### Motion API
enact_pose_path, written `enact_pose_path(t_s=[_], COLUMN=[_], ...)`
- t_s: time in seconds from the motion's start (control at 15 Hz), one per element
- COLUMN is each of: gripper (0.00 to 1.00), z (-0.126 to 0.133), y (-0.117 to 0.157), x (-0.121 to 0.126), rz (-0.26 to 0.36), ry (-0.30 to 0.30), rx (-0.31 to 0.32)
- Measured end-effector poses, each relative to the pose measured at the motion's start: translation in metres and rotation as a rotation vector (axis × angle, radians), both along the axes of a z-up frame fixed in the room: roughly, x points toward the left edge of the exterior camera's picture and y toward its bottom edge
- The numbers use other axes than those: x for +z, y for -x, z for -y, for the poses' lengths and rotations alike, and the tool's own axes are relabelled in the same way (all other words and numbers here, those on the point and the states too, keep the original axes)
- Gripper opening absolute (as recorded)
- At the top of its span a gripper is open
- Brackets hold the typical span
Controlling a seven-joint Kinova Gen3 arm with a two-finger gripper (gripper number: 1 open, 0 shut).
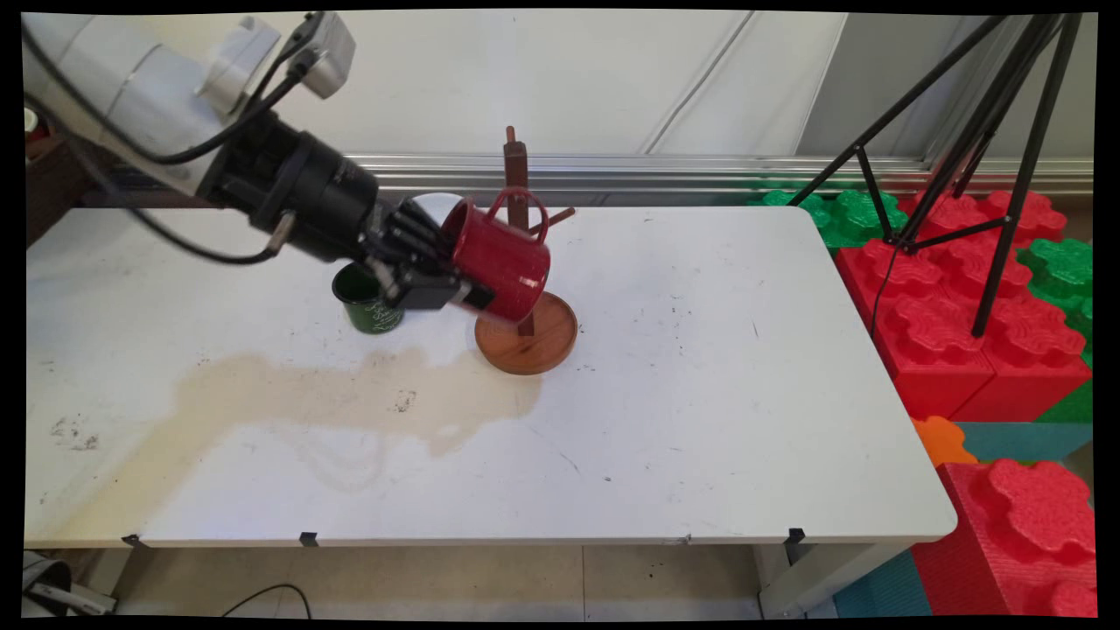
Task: Place the picked object on the table
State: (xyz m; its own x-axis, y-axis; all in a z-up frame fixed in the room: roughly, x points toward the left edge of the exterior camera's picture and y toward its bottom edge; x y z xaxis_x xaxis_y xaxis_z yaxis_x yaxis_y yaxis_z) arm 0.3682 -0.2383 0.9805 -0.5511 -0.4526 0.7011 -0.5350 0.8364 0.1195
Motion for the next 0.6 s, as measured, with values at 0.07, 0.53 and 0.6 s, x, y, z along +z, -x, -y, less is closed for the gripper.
enact_pose_path(t_s=[0.07, 0.53, 0.6], gripper=[0.00, 0.00, 0.00], z=[-0.006, -0.043, -0.047], y=[0.001, -0.012, -0.018], x=[0.001, 0.003, 0.002], rz=[0.009, 0.188, 0.227], ry=[-0.006, -0.065, -0.074], rx=[-0.014, -0.084, -0.090])
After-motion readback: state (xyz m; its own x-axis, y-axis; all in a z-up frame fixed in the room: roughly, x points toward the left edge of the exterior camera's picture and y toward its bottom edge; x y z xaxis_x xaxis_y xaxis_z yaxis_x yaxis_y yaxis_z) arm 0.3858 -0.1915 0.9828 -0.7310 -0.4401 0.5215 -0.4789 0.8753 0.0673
